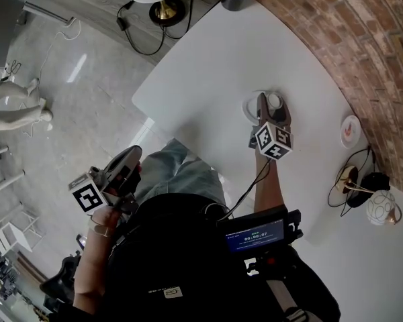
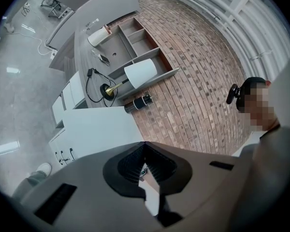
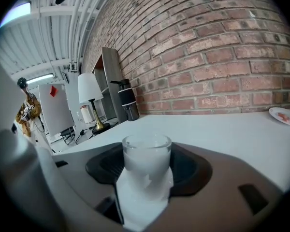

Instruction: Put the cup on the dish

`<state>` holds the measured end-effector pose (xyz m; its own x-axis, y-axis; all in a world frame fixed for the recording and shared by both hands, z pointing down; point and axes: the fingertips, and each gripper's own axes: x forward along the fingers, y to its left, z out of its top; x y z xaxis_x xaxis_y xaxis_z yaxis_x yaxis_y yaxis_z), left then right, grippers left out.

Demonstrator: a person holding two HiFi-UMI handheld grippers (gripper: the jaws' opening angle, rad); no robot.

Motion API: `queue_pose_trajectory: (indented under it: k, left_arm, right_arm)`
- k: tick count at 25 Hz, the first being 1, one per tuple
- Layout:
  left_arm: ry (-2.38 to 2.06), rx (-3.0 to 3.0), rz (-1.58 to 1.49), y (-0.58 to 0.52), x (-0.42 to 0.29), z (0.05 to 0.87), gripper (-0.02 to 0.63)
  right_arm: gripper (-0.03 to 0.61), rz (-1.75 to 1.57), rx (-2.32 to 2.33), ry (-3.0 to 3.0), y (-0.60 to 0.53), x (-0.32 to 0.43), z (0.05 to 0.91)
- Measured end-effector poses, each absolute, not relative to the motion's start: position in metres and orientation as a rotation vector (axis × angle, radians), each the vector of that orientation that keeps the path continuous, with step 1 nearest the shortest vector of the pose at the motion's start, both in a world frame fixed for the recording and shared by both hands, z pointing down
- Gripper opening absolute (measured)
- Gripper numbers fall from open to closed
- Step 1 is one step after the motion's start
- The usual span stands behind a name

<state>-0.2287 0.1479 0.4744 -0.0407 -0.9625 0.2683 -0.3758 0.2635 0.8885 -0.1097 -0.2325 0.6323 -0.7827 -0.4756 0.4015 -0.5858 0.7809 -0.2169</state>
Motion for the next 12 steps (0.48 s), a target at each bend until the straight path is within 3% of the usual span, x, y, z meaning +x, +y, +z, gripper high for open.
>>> queue_pose_trajectory:
  k: [12]
  left_arm:
    - [-1.601, 1.260, -0.802, 0.1491, -0.2326, 0.4734, 0.005]
  right_arm:
    - [0.268, 0.414, 0.845, -2.653, -0.2316, -0.1104, 0.6326]
